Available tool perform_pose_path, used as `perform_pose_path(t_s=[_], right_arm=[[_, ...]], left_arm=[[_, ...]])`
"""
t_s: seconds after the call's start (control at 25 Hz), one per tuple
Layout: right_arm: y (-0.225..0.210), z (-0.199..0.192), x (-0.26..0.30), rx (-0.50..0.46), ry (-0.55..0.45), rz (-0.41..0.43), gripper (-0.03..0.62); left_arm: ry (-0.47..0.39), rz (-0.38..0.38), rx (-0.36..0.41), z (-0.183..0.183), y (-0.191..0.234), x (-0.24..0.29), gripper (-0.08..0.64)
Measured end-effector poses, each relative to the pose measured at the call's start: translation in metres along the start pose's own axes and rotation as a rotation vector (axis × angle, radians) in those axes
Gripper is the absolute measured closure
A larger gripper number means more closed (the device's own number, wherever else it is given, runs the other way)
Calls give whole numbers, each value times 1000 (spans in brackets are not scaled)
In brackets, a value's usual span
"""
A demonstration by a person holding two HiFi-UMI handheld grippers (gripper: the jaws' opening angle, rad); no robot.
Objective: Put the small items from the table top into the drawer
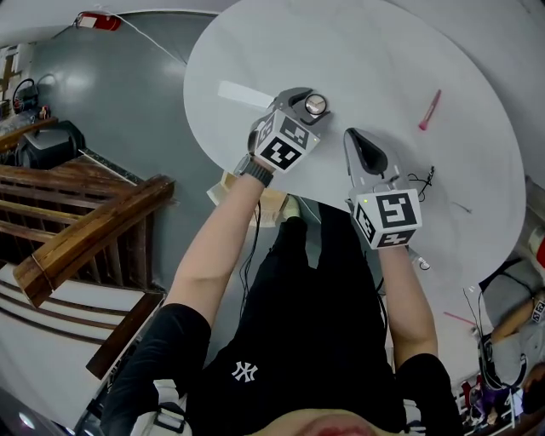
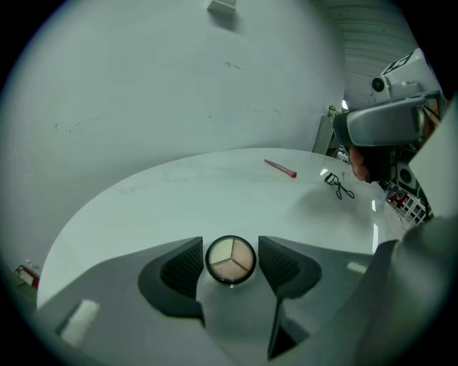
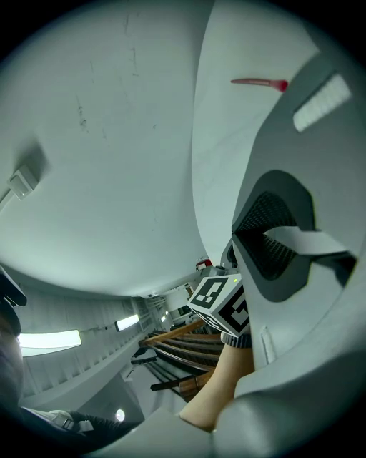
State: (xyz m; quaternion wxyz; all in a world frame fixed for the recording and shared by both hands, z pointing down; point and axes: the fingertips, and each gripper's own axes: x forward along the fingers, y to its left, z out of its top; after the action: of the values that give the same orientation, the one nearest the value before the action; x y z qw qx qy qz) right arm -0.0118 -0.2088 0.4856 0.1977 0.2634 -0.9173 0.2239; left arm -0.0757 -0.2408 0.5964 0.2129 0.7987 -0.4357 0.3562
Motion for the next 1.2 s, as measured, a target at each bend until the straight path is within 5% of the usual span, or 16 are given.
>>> perform_pose_path(t_s=[0.64, 1.2], right_arm=[[-11, -12, -1, 63, 11, -46, 569], [42, -20, -20, 41, 3, -40, 568]], left_arm=[[-17, -8, -10, -3, -7, -4, 341], [-66, -11, -17, -18, -45, -69, 340]])
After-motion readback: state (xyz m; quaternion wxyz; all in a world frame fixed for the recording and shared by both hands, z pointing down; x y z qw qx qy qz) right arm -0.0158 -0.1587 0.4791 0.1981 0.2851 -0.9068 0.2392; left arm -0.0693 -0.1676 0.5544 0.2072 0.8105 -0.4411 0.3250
